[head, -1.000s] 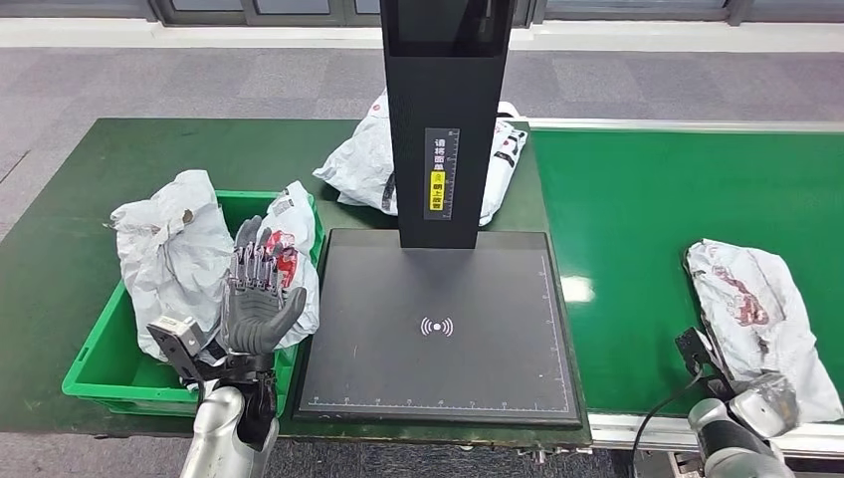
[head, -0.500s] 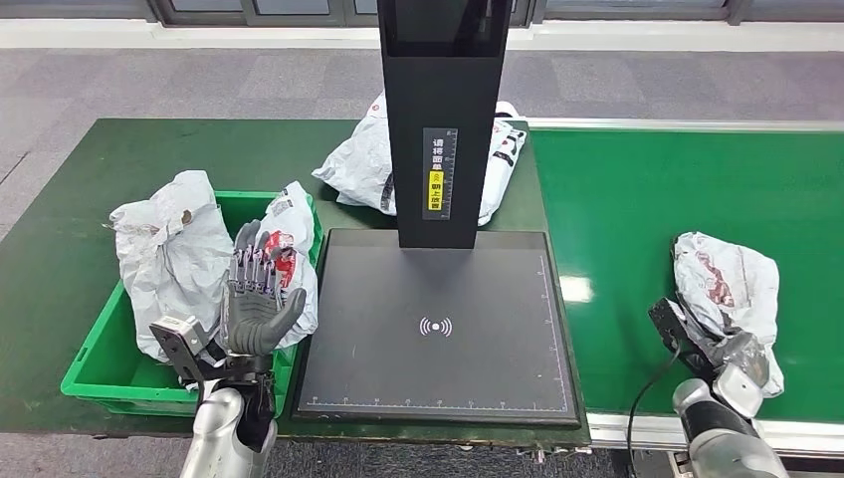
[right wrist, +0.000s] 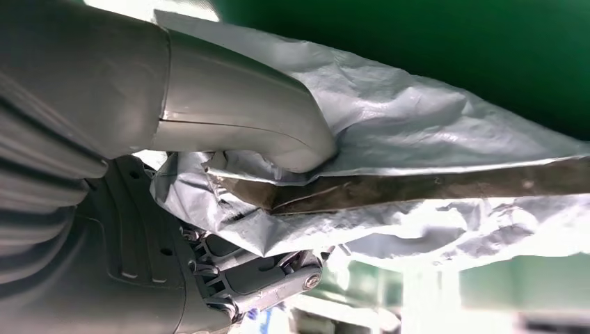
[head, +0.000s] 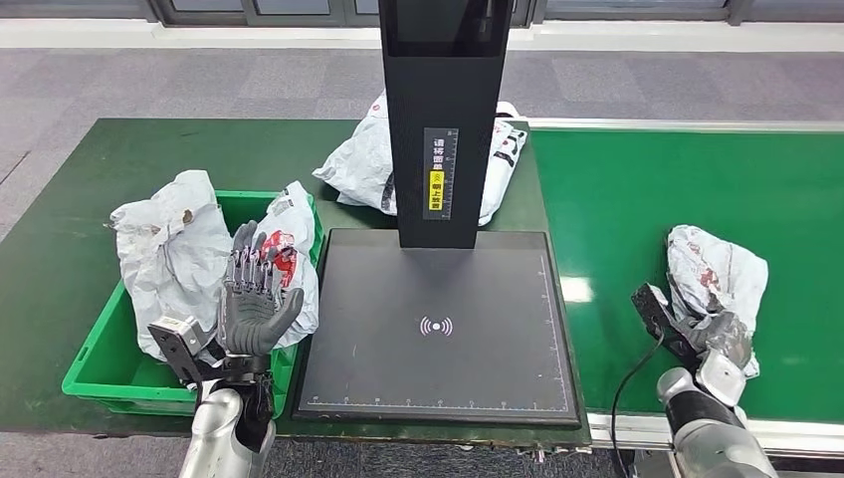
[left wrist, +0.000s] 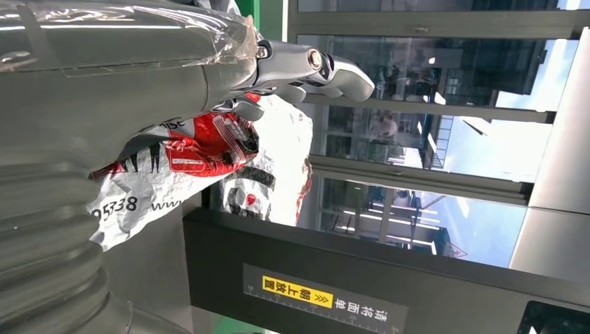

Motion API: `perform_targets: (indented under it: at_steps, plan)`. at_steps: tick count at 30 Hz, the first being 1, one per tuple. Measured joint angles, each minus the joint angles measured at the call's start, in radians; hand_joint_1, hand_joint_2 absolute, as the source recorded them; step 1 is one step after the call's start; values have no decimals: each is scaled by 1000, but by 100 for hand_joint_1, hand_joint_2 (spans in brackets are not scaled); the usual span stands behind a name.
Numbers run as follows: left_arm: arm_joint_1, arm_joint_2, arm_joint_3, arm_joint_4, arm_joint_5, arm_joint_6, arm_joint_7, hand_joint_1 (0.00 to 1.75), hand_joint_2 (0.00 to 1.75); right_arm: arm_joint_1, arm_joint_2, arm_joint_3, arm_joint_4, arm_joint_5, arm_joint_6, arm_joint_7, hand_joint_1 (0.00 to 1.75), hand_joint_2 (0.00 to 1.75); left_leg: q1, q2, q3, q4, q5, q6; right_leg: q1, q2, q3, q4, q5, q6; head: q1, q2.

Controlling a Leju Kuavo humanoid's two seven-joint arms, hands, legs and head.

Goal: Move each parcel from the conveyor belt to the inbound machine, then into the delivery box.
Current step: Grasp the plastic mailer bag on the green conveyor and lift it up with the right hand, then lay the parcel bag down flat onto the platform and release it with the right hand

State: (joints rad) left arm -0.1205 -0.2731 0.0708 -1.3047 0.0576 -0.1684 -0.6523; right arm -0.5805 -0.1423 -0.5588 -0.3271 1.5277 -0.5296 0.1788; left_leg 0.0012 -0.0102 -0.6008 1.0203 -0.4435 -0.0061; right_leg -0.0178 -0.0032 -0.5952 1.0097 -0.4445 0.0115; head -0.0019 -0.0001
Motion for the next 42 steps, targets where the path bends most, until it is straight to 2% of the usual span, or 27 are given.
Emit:
perform_targets:
  at_steps: [3,5,8,10,13,15,19,22,26,32,34,38,42]
  plan:
    - [2,-1,10,-3,-2,4,0,0,175,4,35,12,-35,-6,-65,-125,175,175,0,1,1,0,0,0,0,1,0,0,0,0,0,0]
    - [5,-2,22,-6,-5,7,-2,0,175,24,78,28,-97,-38,-104,-236,175,175,1,1,1,0,1,-1,1,1,0,0,0,0,0,0]
    - [8,-3,39,-10,-14,10,-6,0,175,85,152,72,-243,-135,-107,-381,175,175,3,1,1,0,1,-2,3,1,0,0,0,-1,0,0]
    - [10,-3,48,-12,-21,7,-9,0,175,153,206,125,-377,-194,-88,-424,175,175,3,-1,1,-1,1,-2,3,0,0,0,-1,-2,0,0]
    - [12,-4,58,-14,-33,3,-13,0,175,287,290,236,-625,-244,-68,-436,175,175,3,-3,1,-2,1,-3,3,-3,-1,0,-3,-4,0,0]
    - [13,-4,64,-15,-36,2,-14,0,175,359,327,299,-759,-263,-60,-444,175,175,3,-3,1,-3,0,-4,3,-3,-1,0,-3,-4,0,0]
    - [17,-4,74,-20,-37,1,-15,0,175,460,371,400,-964,-280,-26,-453,175,175,3,-2,1,-3,-1,-5,3,-2,-1,0,-4,-5,0,0]
    - [19,-5,79,-25,-39,0,-16,0,175,499,387,465,-1055,-293,-9,-455,175,175,3,-1,1,-3,-1,-5,3,-2,-2,0,-3,-5,0,0]
    - [22,-6,87,-37,-40,-2,-16,0,175,520,397,518,-1119,-296,-3,-453,175,175,3,-1,1,-2,0,-5,3,-2,-2,0,-2,-5,0,0]
    - [28,-6,97,-53,-43,-2,-16,0,175,530,403,547,-1157,-299,12,-455,175,175,3,-1,0,-2,0,-5,3,-1,-2,0,-2,-5,0,0]
    - [31,-6,100,-62,-45,-2,-16,0,175,530,403,560,-1158,-315,55,-464,175,175,3,-1,0,-2,0,-6,3,-1,-2,0,-3,-5,0,0]
    - [33,-6,107,-70,-47,-4,-17,0,175,525,403,625,-1139,-355,206,-495,175,175,3,-1,0,-3,0,-6,3,-1,-2,0,-3,-5,0,0]
    - [33,-6,111,-71,-48,-7,-17,0,175,497,406,709,-1049,-392,264,-499,175,175,3,-1,0,-3,0,-6,3,-1,-2,0,-3,-5,0,0]
